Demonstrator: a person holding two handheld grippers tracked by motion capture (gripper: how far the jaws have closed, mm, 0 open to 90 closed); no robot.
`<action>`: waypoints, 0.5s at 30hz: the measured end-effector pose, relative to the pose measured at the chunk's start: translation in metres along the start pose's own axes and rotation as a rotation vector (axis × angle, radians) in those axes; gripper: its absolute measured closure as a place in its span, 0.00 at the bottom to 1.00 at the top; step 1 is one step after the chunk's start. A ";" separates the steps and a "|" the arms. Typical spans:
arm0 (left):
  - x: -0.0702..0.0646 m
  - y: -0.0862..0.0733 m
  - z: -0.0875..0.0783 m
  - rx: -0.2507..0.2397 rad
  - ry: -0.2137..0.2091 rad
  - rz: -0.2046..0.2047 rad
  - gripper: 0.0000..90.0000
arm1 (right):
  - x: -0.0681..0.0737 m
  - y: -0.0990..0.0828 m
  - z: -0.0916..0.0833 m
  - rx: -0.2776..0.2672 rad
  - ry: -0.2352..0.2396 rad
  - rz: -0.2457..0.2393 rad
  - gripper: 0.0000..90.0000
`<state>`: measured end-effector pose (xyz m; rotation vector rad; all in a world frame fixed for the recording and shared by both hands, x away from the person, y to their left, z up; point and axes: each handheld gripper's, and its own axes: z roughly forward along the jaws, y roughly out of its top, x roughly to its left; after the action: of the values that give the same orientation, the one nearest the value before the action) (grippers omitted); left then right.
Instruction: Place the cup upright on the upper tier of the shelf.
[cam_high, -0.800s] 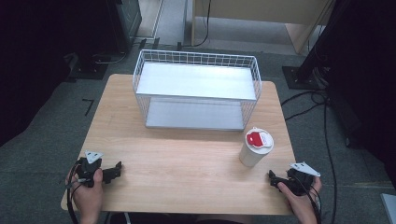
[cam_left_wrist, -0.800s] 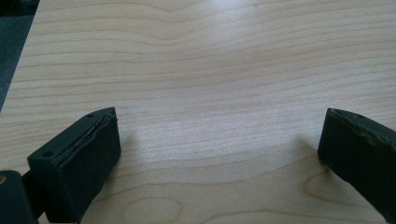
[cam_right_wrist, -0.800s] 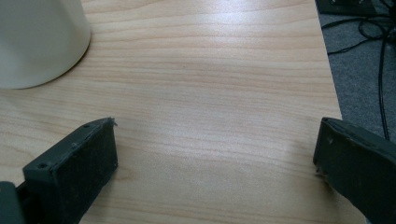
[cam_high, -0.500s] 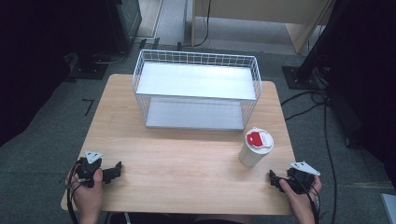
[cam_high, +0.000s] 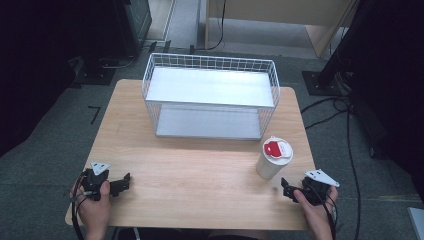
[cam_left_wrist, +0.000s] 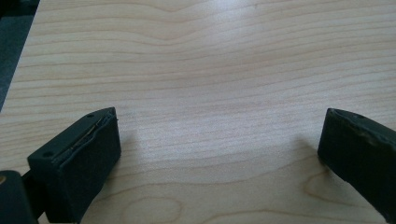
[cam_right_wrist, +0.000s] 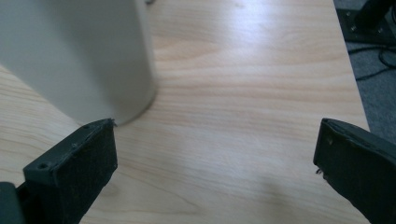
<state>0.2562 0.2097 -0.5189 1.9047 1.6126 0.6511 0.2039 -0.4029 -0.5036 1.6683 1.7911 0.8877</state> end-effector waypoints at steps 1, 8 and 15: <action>0.000 0.000 0.000 0.000 0.000 0.000 0.00 | 0.002 0.001 0.000 -0.007 0.008 0.000 0.00; 0.000 0.000 0.000 0.000 0.000 0.000 0.00 | 0.014 0.007 -0.003 -0.032 0.052 -0.007 0.00; 0.000 0.000 0.000 0.000 0.000 0.000 0.00 | 0.023 0.010 -0.004 -0.045 0.094 -0.016 0.00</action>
<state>0.2562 0.2097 -0.5189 1.9047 1.6125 0.6511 0.2049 -0.3804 -0.4918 1.6061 1.8294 1.0078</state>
